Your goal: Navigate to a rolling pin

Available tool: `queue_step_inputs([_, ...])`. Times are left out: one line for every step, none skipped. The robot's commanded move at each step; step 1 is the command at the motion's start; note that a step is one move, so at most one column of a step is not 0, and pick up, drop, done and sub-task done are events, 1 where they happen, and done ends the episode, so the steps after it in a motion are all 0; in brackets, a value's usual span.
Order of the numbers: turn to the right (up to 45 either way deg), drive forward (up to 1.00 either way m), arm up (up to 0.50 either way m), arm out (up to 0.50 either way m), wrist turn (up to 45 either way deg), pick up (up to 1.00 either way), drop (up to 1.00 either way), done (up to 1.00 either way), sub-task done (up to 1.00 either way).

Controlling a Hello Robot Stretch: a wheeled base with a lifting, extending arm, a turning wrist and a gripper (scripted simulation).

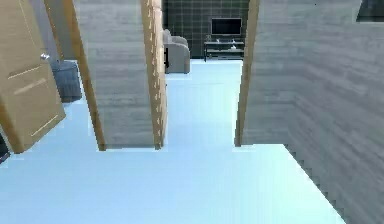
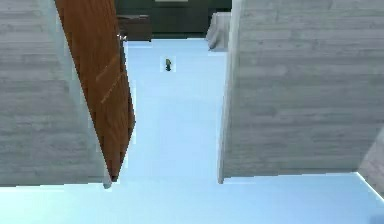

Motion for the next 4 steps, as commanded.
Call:
queue_step_inputs([0.0,1.0,0.0,0.0,0.0,0.0,0.0,0.0,0.0])
queue_step_inputs([3.0,0.0,0.0,0.0,0.0,0.0,0.0,0.0,0.0])
queue_step_inputs([0.0,0.8,0.0,0.0,0.0,0.0,0.0,0.0,0.0])
queue_step_inputs([9.0,0.0,0.0,0.0,0.0,0.0,0.0,0.0,0.0])
